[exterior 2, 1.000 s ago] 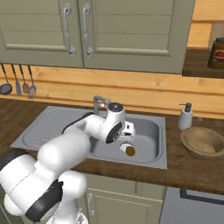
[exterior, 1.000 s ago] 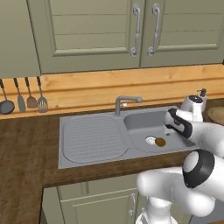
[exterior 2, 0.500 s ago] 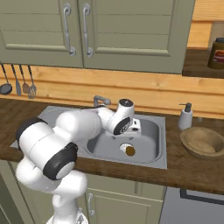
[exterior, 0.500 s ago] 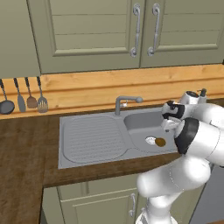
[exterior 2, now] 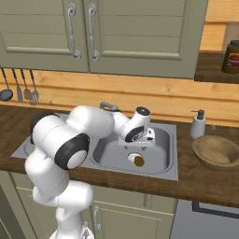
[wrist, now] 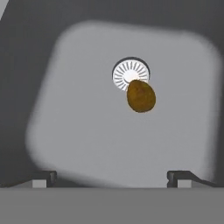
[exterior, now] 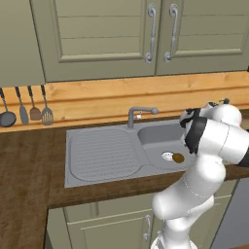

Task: Pick the avocado from the sink and place it in the bowl. Then pick the bowl and place it in the microwave. Then close the microwave door and press the start button.

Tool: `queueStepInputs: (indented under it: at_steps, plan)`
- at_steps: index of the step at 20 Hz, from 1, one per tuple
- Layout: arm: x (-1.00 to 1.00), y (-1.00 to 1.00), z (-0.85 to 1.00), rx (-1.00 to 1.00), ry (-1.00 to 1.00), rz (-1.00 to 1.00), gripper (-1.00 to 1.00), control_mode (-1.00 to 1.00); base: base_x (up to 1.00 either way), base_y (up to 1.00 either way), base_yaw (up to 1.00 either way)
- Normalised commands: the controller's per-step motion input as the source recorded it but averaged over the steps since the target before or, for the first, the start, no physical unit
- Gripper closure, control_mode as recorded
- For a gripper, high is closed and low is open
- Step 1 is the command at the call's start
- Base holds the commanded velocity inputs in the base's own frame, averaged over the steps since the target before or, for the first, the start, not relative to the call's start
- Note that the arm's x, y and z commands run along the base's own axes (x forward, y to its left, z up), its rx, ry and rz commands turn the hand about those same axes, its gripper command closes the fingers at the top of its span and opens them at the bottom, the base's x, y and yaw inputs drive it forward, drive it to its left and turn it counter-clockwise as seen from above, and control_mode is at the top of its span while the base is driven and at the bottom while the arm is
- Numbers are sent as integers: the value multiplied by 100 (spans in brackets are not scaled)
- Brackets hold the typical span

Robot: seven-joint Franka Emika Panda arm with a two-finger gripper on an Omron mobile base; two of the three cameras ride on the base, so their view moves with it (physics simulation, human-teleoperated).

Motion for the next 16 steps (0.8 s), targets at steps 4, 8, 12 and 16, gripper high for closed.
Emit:
queueStepInputs:
  at_steps: [4, 8, 12, 16]
  plan:
    - [27, 0, -31, 0, 0, 0, -100, -100, 0, 0, 0]
    - [25, 0, -17, 0, 7, 1, -100, -100, 0, 0, 0]
    - [36, 0, -25, 0, 10, 4, -100, -100, 0, 0, 0]
    - [48, -1, -35, 0, 9, 4, -100, -100, 0, 0, 0]
